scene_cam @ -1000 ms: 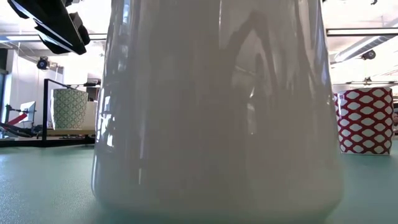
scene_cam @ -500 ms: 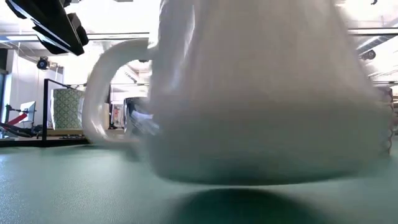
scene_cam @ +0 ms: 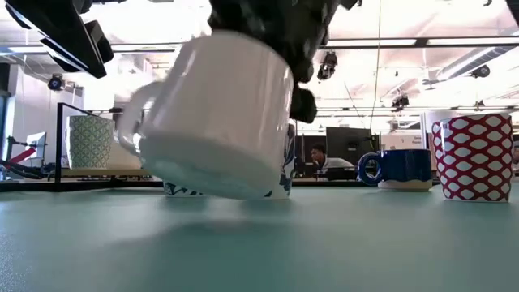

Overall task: Place coffee mugs
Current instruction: Move the pink mug to the center of the table, then put the left blue patterned mug on the shelf

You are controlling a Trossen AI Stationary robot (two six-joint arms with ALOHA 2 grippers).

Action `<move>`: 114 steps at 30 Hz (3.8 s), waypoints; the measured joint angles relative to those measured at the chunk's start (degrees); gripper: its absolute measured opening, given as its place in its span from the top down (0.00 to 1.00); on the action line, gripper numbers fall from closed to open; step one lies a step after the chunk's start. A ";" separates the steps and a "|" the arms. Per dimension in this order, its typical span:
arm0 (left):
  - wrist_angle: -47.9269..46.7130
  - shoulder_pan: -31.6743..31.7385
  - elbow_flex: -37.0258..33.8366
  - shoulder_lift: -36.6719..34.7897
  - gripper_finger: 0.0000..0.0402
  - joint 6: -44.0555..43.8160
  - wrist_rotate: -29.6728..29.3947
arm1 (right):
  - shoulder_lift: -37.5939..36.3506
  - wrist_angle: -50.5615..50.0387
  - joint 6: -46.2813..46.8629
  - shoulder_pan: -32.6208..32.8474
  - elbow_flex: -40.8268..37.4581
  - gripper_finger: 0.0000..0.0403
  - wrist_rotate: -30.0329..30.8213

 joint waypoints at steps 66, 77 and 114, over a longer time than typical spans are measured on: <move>-0.55 26.13 0.00 7.78 0.59 39.17 -7.50 | -9.70 -24.99 -20.98 -10.20 0.04 0.67 4.27; -0.82 28.94 0.26 14.14 0.67 45.39 -0.38 | -10.30 -27.39 -21.55 -10.20 0.02 0.67 4.27; -21.59 56.35 13.40 10.91 0.91 63.75 4.61 | -10.34 -30.25 -23.63 -10.82 0.00 0.67 7.21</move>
